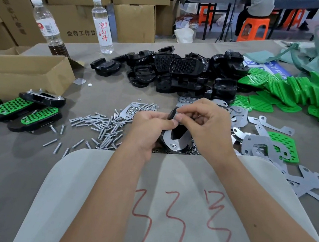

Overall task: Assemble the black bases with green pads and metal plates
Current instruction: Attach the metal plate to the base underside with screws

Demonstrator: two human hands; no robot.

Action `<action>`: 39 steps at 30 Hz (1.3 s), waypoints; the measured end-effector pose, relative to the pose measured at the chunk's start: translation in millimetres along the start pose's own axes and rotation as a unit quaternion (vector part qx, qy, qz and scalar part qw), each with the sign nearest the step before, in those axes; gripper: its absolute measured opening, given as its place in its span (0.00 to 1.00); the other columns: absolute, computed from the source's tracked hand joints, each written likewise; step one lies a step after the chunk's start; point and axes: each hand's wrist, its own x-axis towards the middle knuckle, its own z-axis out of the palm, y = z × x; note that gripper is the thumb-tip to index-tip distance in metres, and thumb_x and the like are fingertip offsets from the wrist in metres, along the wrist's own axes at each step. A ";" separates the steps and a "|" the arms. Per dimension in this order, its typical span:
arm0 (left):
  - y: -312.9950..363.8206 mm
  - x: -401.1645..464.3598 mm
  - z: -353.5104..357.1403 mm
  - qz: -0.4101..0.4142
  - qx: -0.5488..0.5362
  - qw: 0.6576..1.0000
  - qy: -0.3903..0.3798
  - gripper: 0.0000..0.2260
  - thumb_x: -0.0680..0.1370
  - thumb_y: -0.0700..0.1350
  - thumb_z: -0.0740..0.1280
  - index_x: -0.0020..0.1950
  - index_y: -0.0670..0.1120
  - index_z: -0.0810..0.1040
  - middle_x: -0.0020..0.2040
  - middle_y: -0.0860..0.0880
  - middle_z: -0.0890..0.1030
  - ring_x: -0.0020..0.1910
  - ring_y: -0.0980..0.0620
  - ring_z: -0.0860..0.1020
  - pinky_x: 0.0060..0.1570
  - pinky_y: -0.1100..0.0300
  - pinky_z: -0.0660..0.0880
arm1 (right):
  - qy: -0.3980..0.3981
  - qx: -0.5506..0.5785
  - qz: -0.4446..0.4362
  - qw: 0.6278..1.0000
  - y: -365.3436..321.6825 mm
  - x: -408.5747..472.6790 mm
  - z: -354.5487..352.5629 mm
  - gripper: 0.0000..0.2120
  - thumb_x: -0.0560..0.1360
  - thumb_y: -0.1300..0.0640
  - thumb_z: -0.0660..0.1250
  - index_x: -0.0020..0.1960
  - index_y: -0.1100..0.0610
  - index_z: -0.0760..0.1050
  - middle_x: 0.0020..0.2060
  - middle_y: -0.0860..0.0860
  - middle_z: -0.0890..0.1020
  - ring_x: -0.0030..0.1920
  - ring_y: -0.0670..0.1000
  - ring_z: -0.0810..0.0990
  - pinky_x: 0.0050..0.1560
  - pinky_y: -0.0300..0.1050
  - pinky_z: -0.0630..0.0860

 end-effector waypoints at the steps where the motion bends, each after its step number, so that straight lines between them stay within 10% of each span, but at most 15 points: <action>1: -0.6 0.1 0.4 0.000 0.000 1.000 -0.001 0.06 0.76 0.34 0.72 0.46 0.43 0.88 0.44 0.42 0.87 0.40 0.47 0.85 0.43 0.56 0.80 | -0.003 0.007 0.009 1.000 1.9 0.4 -0.2 0.06 0.72 0.63 0.79 0.45 0.53 0.87 0.39 0.50 0.82 0.37 0.46 0.77 0.39 0.40 0.74; 13: 0.1 -1.4 -1.3 -0.010 -0.014 1.000 -0.011 0.06 0.76 0.35 0.72 0.51 0.40 0.87 0.39 0.44 0.87 0.32 0.50 0.83 0.32 0.62 0.78 | -0.046 0.100 0.078 0.991 6.9 4.0 -12.8 0.07 0.73 0.66 0.78 0.47 0.55 0.88 0.44 0.58 0.86 0.47 0.60 0.83 0.51 0.49 0.82; 25: -3.3 -1.5 6.7 0.021 0.013 0.999 0.021 0.08 0.74 0.35 0.76 0.51 0.42 0.87 0.47 0.40 0.88 0.44 0.44 0.85 0.57 0.42 0.80 | 0.036 0.025 0.021 0.999 5.7 -1.6 -4.8 0.07 0.70 0.58 0.82 0.38 0.54 0.84 0.31 0.50 0.81 0.32 0.47 0.73 0.34 0.47 0.73; 39: -6.4 -0.7 10.5 0.005 -0.012 1.000 0.021 0.06 0.74 0.33 0.75 0.47 0.43 0.87 0.40 0.45 0.87 0.35 0.50 0.84 0.36 0.61 0.79 | -0.002 0.040 0.033 0.999 10.4 1.1 -8.9 0.08 0.71 0.58 0.81 0.39 0.57 0.82 0.32 0.47 0.81 0.34 0.46 0.74 0.36 0.41 0.72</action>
